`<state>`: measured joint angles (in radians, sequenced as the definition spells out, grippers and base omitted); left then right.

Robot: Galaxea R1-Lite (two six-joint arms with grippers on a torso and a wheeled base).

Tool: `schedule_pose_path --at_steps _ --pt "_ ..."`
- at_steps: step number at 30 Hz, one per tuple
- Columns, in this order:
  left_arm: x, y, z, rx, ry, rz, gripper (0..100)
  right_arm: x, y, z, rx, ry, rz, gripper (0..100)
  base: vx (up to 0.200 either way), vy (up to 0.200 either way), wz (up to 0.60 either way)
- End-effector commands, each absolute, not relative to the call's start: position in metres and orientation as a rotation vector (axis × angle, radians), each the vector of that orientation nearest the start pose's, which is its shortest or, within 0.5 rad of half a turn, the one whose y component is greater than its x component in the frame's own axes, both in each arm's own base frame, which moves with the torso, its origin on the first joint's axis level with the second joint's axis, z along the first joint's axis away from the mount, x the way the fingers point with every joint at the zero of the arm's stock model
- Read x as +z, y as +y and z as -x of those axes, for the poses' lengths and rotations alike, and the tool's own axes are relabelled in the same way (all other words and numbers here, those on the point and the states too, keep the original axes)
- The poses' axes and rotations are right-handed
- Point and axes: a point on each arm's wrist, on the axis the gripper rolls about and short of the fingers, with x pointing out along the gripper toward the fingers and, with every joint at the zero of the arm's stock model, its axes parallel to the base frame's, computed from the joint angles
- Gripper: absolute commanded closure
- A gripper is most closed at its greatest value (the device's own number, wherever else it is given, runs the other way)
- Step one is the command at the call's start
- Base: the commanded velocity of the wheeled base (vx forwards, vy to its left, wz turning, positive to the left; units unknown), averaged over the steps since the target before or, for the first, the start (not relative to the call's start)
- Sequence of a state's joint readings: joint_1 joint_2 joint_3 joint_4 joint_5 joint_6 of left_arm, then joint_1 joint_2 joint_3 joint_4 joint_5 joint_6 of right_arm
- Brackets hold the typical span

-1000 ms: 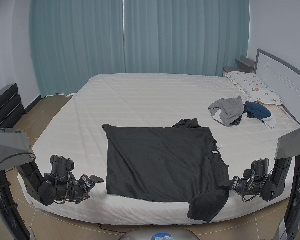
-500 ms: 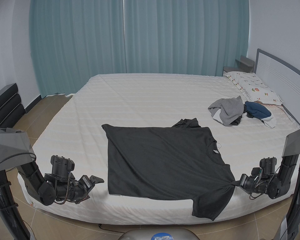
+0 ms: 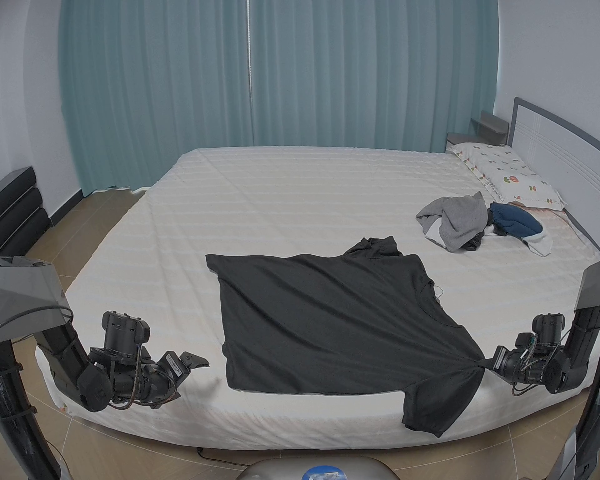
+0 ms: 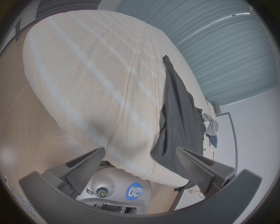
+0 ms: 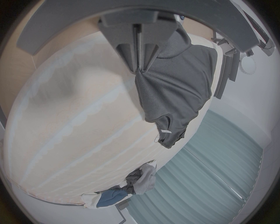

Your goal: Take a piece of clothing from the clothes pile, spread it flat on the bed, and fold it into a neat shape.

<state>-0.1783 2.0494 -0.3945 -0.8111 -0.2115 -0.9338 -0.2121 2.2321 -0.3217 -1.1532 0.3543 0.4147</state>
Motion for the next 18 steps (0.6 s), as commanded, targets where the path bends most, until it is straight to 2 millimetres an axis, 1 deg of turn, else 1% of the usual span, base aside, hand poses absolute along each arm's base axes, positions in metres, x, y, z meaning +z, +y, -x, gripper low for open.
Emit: schedule_pose_path --at_steps 1,8,11,15,16,17,18 --pt "0.009 -0.052 -0.262 0.057 0.958 0.878 0 -0.024 -0.058 -0.270 -0.042 0.735 -0.614 100 0.000 0.000 0.00" --pt "0.009 -0.054 -0.263 0.054 0.959 0.880 0 -0.023 -0.071 -0.274 -0.078 0.725 -0.630 100 0.000 0.000 0.00" --pt "0.013 -0.057 -0.272 0.035 0.930 0.883 0 -0.022 -0.078 -0.279 -0.097 0.715 -0.637 100 0.000 0.000 0.00" --pt "0.019 -0.065 -0.286 0.011 0.894 0.892 0 -0.024 -0.078 -0.279 -0.096 0.723 -0.638 100 0.000 0.000 0.00" --pt "0.021 -0.072 -0.295 0.011 0.866 0.892 0 -0.022 -0.079 -0.281 -0.097 0.712 -0.636 100 0.000 0.000 0.00" --pt "0.021 -0.074 -0.297 0.012 0.863 0.888 0 -0.021 -0.079 -0.281 -0.096 0.709 -0.637 100 0.000 0.000 0.00" --pt "0.016 -0.084 -0.301 0.021 0.856 0.862 0 -0.020 -0.080 -0.283 -0.097 0.702 -0.637 100 0.000 0.000 0.00"
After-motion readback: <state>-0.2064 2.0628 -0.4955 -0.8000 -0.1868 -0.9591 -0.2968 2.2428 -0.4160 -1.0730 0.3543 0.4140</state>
